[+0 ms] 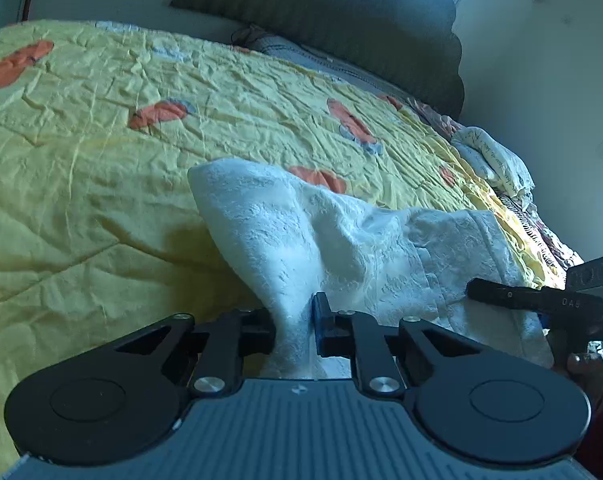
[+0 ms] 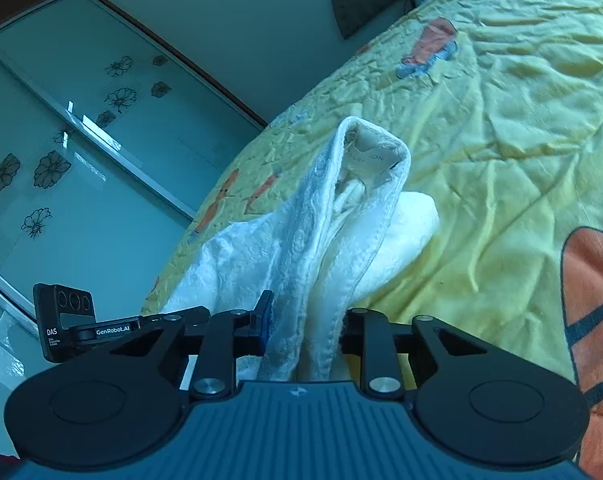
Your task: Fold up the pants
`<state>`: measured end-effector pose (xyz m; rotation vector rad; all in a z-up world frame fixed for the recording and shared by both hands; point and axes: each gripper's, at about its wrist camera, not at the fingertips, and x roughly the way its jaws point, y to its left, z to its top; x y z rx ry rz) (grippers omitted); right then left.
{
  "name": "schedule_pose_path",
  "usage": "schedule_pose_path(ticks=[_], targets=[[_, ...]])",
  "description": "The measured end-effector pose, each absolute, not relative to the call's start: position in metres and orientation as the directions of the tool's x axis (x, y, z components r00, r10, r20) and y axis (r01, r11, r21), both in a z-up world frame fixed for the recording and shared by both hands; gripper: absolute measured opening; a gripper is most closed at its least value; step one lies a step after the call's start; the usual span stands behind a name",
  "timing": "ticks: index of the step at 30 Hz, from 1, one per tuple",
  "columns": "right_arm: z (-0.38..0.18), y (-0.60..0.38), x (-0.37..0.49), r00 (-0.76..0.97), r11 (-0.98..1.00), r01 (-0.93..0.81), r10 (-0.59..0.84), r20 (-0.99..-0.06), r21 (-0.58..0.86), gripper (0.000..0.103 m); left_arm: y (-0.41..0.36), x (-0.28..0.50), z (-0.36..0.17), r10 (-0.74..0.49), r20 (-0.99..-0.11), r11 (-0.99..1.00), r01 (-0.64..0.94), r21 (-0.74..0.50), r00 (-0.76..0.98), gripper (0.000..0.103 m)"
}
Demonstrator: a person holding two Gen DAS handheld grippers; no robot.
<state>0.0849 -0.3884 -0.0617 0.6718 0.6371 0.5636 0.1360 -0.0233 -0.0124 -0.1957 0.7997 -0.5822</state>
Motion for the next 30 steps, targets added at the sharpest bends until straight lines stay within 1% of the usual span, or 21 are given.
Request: schedule_pose_path(ticks=[1, 6, 8, 11, 15, 18, 20, 21, 22, 23, 24, 25, 26, 27, 28, 30], targets=[[-0.053, -0.385, 0.085, 0.677, 0.660, -0.283, 0.651, -0.343, 0.696, 0.024, -0.026, 0.131, -0.006, -0.551, -0.605, 0.832, 0.431, -0.348, 0.575, 0.012], [-0.009, -0.365, 0.106, 0.676, 0.683, -0.393, 0.669, -0.310, 0.616, 0.023, -0.019, 0.127, 0.029, -0.499, -0.528, 0.865, 0.435, -0.250, 0.688, 0.011], [0.004, -0.358, 0.124, 0.675, 0.685, -0.431, 0.677, -0.294, 0.588, 0.023, -0.009, 0.139, 0.041, -0.470, -0.507, 0.882, 0.413, -0.228, 0.723, 0.011], [0.018, -0.343, 0.164, 0.682, 0.685, -0.465, 0.681, -0.267, 0.561, 0.023, 0.004, 0.172, 0.054, -0.432, -0.498, 0.902, 0.370, -0.224, 0.752, 0.011], [0.017, -0.320, 0.224, 0.697, 0.717, -0.460, 0.657, -0.288, 0.524, 0.023, 0.012, 0.223, 0.052, -0.350, -0.531, 0.937, 0.298, -0.184, 0.772, 0.011], [0.000, -0.304, 0.264, 0.695, 0.747, -0.424, 0.631, -0.345, 0.512, 0.023, 0.013, 0.257, 0.032, -0.299, -0.587, 0.954, 0.252, -0.163, 0.752, 0.011], [-0.017, -0.295, 0.282, 0.683, 0.774, -0.406, 0.610, -0.401, 0.487, 0.023, 0.013, 0.275, 0.012, -0.262, -0.642, 0.963, 0.234, -0.131, 0.721, 0.011], [-0.025, -0.290, 0.288, 0.684, 0.799, -0.393, 0.585, -0.436, 0.456, 0.025, 0.013, 0.279, 0.003, -0.241, -0.660, 0.968, 0.220, -0.117, 0.711, 0.013], [-0.032, -0.286, 0.292, 0.686, 0.827, -0.376, 0.552, -0.474, 0.418, 0.026, 0.014, 0.281, -0.005, -0.219, -0.671, 0.973, 0.208, -0.098, 0.708, 0.031], [-0.040, -0.285, 0.294, 0.687, 0.849, -0.360, 0.521, -0.506, 0.386, 0.032, 0.016, 0.282, -0.010, -0.208, -0.672, 0.975, 0.202, -0.088, 0.711, 0.042], [-0.046, -0.288, 0.295, 0.687, 0.863, -0.336, 0.498, -0.529, 0.377, 0.042, 0.019, 0.280, -0.012, -0.204, -0.669, 0.977, 0.197, -0.087, 0.714, 0.052], [-0.049, -0.293, 0.294, 0.687, 0.861, -0.321, 0.498, -0.529, 0.394, 0.046, 0.025, 0.278, -0.014, -0.194, -0.668, 0.979, 0.183, -0.088, 0.718, 0.062], [-0.049, -0.301, 0.289, 0.694, 0.859, -0.303, 0.495, -0.522, 0.412, 0.050, 0.029, 0.275, -0.014, -0.172, -0.666, 0.984, 0.160, -0.079, 0.726, 0.065], [-0.047, -0.308, 0.281, 0.715, 0.871, -0.279, 0.469, -0.518, 0.403, 0.051, 0.033, 0.270, -0.012, -0.140, -0.658, 0.989, 0.132, -0.062, 0.740, 0.068], [-0.042, -0.312, 0.272, 0.750, 0.897, -0.242, 0.415, -0.514, 0.371, 0.051, 0.036, 0.263, -0.008, -0.110, -0.647, 0.993, 0.107, -0.044, 0.754, 0.067], [-0.027, -0.315, 0.245, 0.833, 0.958, -0.163, 0.261, -0.487, 0.235, 0.055, 0.041, 0.243, 0.002, -0.074, -0.615, 0.997, 0.076, -0.023, 0.785, 0.067]])
